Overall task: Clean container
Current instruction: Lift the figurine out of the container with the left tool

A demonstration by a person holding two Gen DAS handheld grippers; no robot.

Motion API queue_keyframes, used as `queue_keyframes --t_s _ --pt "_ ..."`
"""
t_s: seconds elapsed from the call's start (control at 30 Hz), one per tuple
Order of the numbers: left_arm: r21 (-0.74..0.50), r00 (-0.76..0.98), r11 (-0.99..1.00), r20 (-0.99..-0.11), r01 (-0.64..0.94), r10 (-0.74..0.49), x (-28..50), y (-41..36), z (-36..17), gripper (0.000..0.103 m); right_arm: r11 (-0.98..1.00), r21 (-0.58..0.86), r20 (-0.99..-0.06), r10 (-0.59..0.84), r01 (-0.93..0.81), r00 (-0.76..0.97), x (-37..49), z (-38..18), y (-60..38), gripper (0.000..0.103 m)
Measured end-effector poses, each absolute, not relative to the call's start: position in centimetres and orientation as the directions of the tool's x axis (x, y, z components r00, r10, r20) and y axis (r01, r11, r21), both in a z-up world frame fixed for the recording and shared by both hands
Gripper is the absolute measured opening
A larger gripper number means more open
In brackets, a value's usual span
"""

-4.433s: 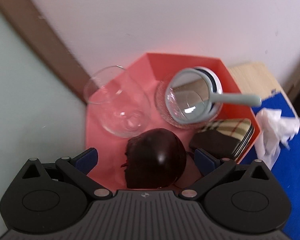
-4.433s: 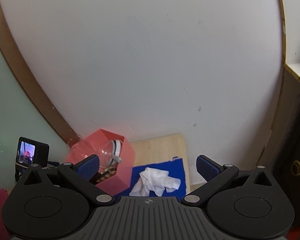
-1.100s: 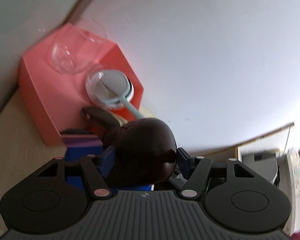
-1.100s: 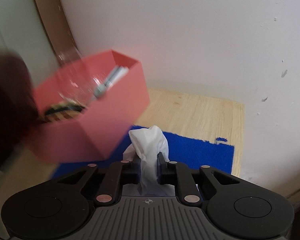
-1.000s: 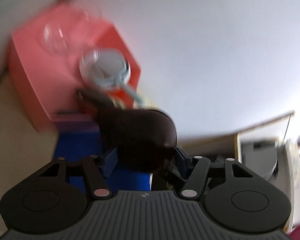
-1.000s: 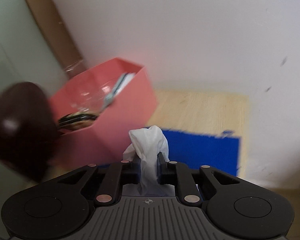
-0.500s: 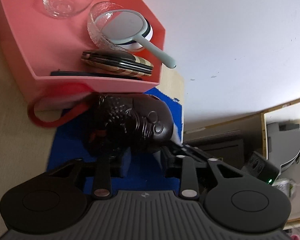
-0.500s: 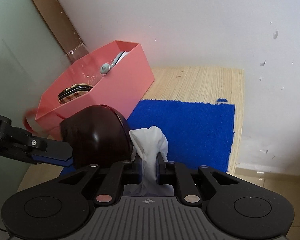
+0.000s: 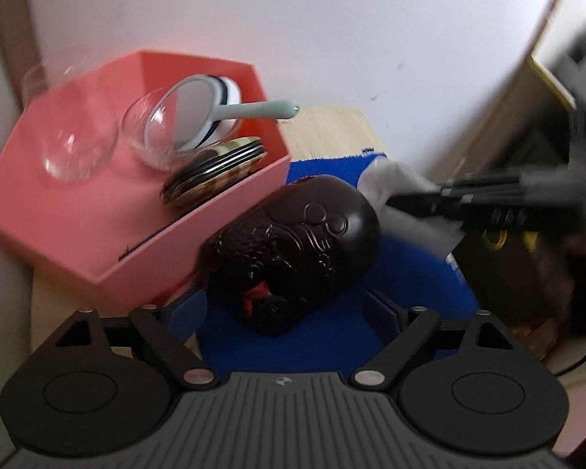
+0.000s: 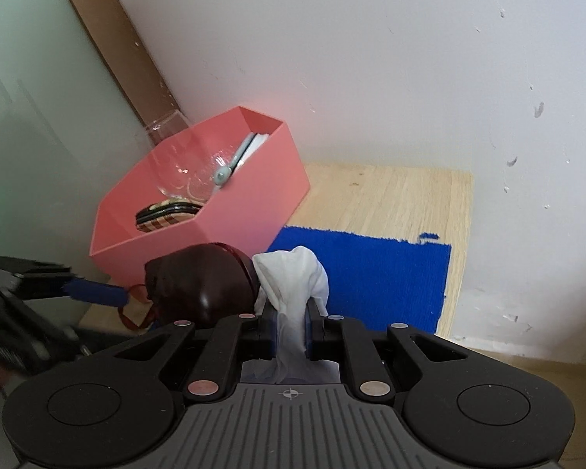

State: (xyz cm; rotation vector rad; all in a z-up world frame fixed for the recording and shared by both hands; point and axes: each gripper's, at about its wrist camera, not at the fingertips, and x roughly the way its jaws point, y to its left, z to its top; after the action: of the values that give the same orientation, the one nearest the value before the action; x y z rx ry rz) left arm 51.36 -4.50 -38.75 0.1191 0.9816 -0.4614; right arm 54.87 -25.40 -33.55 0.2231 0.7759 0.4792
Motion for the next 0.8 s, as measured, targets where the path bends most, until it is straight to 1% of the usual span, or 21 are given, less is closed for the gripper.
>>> queue_keyframes --t_s 0.17,0.3,0.4,0.47,0.5,0.63,0.7,0.8 --pt "-0.179 0.495 0.930 -0.805 0.320 -0.326 52.3 -2.4 -41.1 0.095 0.867 0.367 -0.608 0.499 -0.339 0.617 54.4 -33.2 -25.6 0.015" --pt "-0.327 0.498 0.913 -0.766 0.243 -0.407 52.6 -0.3 -42.1 0.093 0.869 0.365 -0.609 0.495 -0.335 0.620 54.3 -33.3 -25.5 0.015" --pt "-0.367 0.521 0.908 -0.745 0.201 -0.417 52.5 0.8 -42.6 0.089 0.866 0.370 -0.605 0.499 -0.336 0.620 54.2 -33.4 -25.6 0.015" --pt "-0.404 0.517 0.897 -0.737 0.178 -0.435 52.1 1.2 -42.8 0.082 0.866 0.377 -0.602 0.498 -0.328 0.624 54.1 -33.4 -25.7 0.015" --pt "-0.418 0.517 0.894 -0.736 0.160 -0.437 52.0 1.4 -43.0 0.080 0.867 0.378 -0.601 0.496 -0.324 0.626 54.1 -33.4 -25.7 0.015" --pt "-0.432 0.559 0.896 -0.720 0.104 -0.412 51.2 2.6 -42.6 0.080 0.869 0.375 -0.598 0.494 -0.324 0.631 54.3 -33.3 -25.6 0.015" --pt "-0.438 0.552 0.893 -0.722 0.101 -0.417 51.4 2.8 -42.8 0.080 0.867 0.373 -0.596 0.496 -0.329 0.631 54.4 -33.2 -25.5 0.015" --pt "-0.408 0.566 0.909 -0.730 0.086 -0.382 51.9 2.3 -43.0 0.080 0.867 0.371 -0.593 0.496 -0.331 0.634 54.4 -33.1 -25.4 0.015"
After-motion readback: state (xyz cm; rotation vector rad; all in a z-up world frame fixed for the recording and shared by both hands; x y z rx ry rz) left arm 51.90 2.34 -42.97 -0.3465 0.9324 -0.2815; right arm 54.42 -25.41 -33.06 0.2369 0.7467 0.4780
